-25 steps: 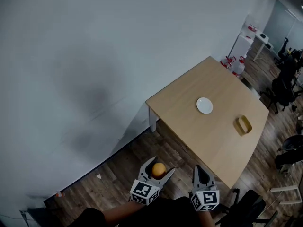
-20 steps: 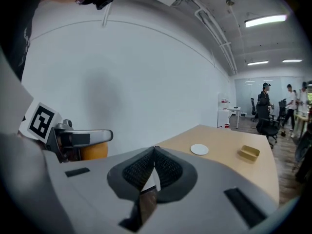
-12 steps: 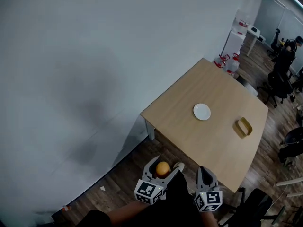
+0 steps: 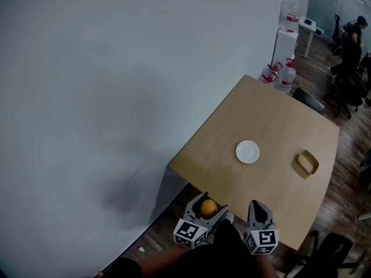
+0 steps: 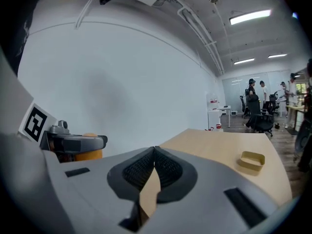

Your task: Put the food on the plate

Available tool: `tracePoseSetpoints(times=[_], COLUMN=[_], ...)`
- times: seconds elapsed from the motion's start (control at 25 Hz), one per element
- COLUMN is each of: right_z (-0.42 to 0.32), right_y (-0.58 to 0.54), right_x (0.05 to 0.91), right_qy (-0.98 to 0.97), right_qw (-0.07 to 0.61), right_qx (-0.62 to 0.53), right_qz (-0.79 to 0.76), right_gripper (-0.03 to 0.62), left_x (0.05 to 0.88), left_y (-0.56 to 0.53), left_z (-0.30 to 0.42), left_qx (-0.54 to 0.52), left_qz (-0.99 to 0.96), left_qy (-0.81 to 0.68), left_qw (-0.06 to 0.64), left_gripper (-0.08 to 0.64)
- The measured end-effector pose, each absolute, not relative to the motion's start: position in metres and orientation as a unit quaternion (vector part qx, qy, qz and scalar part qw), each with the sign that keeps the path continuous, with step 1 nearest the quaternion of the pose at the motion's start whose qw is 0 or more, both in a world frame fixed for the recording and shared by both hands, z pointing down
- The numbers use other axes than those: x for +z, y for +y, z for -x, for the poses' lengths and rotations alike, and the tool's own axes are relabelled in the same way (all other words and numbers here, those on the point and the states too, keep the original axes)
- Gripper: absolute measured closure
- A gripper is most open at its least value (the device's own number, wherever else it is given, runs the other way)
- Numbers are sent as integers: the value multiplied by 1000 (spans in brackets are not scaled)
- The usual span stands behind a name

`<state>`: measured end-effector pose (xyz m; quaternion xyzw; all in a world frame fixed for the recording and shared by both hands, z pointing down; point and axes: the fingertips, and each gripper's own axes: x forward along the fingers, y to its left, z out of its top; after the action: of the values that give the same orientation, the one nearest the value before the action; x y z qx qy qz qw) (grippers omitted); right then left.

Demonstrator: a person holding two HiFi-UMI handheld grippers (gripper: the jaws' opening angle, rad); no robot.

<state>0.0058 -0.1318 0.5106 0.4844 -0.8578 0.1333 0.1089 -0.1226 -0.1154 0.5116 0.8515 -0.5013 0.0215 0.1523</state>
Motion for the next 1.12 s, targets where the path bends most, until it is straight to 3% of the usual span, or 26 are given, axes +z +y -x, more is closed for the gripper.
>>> tracePoseSetpoints(times=[0.44,1.12], right_z=[-38,-59], right_y=[-239,-309], right_x=[538,580], right_qy=[-856,-847], right_qw=[113,127], right_qx=[157,186], right_qz=[-480,-481], right_gripper=[532,532], left_x=[572,632], left_y=[-238,-378], left_z=[76,33], left_qx=[61,126], left_qz=[-848,-864], left_qy=[-487,-453], left_qw=[200,178], left_gripper=[227,227])
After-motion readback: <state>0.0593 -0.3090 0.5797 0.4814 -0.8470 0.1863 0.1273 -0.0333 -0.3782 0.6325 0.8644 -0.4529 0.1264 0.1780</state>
